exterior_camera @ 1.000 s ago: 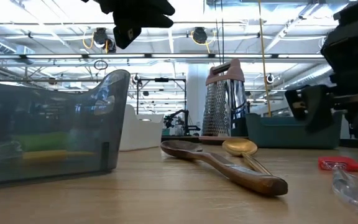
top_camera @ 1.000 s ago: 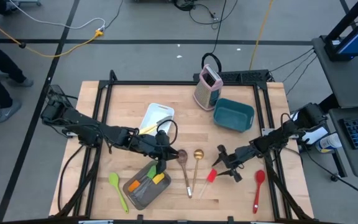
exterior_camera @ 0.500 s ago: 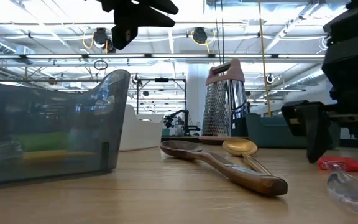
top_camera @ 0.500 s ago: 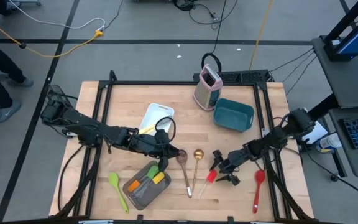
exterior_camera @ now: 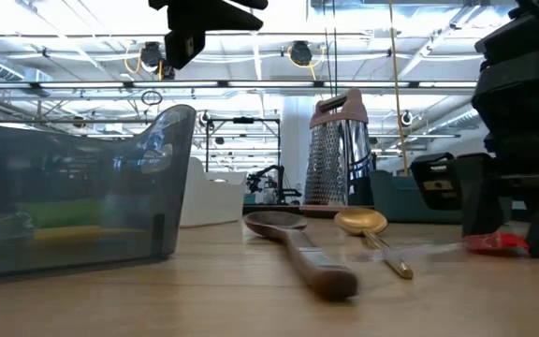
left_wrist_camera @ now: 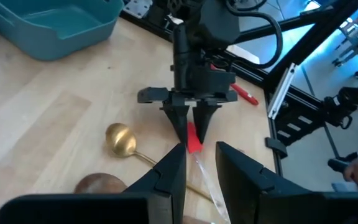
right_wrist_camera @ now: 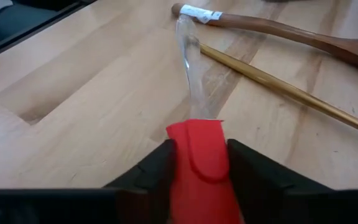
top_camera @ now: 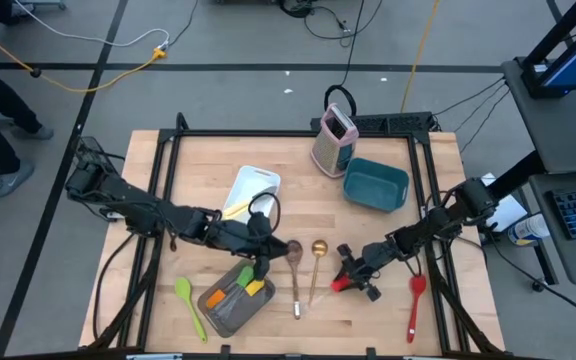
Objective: Pick & Place Kitchen Items
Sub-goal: Put the red spatula into the black bin
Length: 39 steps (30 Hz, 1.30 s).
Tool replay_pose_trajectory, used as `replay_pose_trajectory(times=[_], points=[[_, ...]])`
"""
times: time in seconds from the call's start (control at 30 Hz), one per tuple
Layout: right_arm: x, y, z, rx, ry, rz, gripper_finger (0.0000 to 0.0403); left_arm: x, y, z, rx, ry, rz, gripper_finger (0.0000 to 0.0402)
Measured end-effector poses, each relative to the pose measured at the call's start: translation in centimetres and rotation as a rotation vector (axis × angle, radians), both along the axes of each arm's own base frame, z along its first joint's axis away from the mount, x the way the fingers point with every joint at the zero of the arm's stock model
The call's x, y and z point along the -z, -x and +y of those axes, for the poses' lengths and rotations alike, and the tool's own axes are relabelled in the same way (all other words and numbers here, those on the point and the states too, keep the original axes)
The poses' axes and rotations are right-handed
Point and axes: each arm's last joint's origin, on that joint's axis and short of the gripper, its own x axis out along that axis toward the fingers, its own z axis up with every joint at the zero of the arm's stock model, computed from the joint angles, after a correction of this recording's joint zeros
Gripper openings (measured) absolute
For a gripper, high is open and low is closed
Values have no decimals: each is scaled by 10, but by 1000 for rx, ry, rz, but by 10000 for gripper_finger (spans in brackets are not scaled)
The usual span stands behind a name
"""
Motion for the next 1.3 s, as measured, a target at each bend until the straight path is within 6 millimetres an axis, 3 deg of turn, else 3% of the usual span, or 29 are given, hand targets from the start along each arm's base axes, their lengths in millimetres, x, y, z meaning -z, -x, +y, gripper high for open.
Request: replay_pose_trajectory(times=[0.23, 0.43, 0.67, 0.87, 1.07, 1.3], points=[[4, 8, -4, 25, -1, 30, 59, 0, 3, -9, 52, -28, -2, 90], [-13, -4, 1, 100, -171, -122, 22, 0, 5, -15, 92, -76, -7, 90], [-32, -30, 5, 323, -170, -308, 22, 0, 6, -18, 115, -122, -15, 90], [-57, -62, 17, 410, -177, -456, 22, -1, 5, -18, 118, -167, -31, 90], [-69, -85, 31, 427, -158, -424, 27, 10, 0, -27, 162, -222, -26, 90], [-69, -88, 34, 480, -237, -364, 36, 39, -7, -43, 216, -269, 48, 90]])
